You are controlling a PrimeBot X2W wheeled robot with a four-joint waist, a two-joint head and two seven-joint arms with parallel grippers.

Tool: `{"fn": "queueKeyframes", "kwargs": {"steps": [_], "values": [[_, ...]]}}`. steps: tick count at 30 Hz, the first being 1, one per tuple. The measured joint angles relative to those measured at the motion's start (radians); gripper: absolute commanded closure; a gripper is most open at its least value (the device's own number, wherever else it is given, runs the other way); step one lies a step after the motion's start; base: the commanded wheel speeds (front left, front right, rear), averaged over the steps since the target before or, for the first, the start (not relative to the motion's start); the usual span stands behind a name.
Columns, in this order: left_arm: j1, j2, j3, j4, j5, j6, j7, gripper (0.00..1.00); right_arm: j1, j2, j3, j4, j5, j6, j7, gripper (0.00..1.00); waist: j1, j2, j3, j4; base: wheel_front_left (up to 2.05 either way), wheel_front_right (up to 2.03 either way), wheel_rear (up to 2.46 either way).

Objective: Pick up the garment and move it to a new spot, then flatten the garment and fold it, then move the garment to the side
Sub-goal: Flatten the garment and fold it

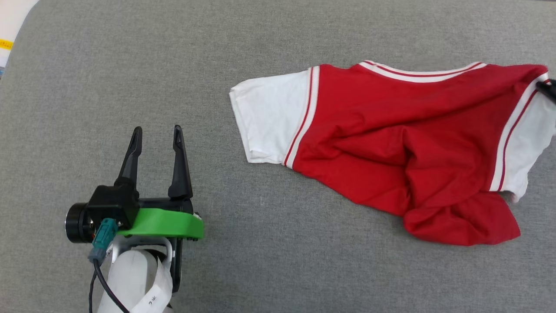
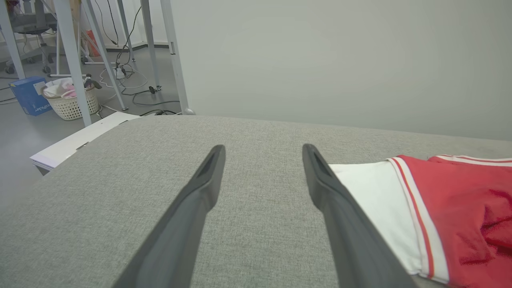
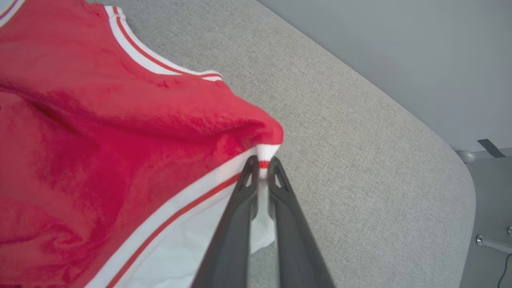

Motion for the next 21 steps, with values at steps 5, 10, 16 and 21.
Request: {"fn": "queueKeyframes", "kwargs": {"steps": [5, 10, 16, 21], "values": [[0.002, 0.000, -0.011, -0.002, 0.000, 0.000, 0.000, 0.00, -0.055, -0.022, -0.029, 0.002, -0.017, 0.000, 0.048, 1.00, 0.0000, 0.0000, 0.018, 0.013, 0.00, 0.00, 0.00], [-0.002, 0.000, -0.020, -0.002, -0.004, 0.000, 0.000, 0.00, -0.133, 0.024, -0.011, 0.054, -0.078, 0.000, 0.100, 1.00, 0.0000, 0.0000, 0.049, 0.032, 0.00, 0.00, 0.00], [-0.024, 0.000, -0.030, -0.007, -0.013, 0.004, 0.000, 0.00, -0.206, 0.174, 0.052, 0.190, -0.145, 0.000, 0.075, 1.00, 0.0000, 0.0000, 0.089, 0.056, 0.00, 0.00, 0.00], [-0.043, 0.000, -0.044, -0.009, -0.020, 0.018, 0.000, 0.00, -0.218, 0.261, 0.135, 0.340, -0.157, -0.001, 0.049, 1.00, 0.0001, 0.0000, 0.117, 0.082, 0.00, 0.00, 0.00]]}}
